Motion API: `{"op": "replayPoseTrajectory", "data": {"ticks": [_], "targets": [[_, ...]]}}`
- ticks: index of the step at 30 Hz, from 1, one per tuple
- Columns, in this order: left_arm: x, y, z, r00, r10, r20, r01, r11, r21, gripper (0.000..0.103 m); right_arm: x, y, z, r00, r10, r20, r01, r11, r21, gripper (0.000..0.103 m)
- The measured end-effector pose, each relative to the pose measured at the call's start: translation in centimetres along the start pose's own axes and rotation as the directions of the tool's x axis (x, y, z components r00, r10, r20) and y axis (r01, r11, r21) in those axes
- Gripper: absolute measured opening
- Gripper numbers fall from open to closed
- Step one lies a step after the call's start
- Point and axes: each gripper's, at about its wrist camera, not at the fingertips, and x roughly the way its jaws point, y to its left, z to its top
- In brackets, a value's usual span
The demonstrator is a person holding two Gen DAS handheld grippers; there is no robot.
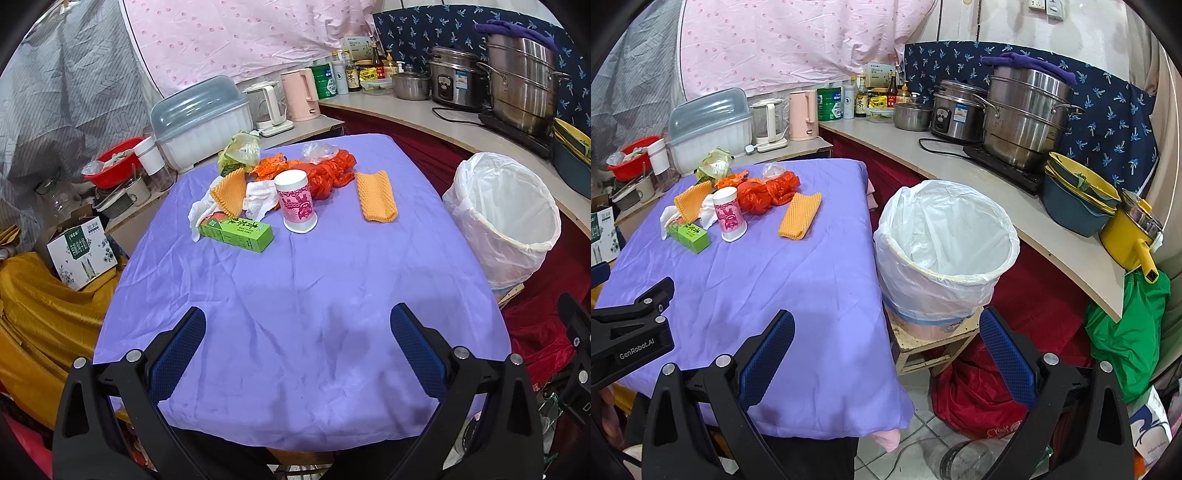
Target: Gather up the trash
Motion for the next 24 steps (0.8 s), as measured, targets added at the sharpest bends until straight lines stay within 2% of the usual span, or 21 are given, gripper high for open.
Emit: {"op": "replayPoseTrajectory", "data": {"ticks": [24], "targets": [[-0.17,-0.41,0.08,1.000,-0.007,0.011,0.007,1.000,0.010,0.096,0.27,-0.12,-0.01,1.000,0.000,-0.002,0.000,1.000,0.012,0.096]]}}
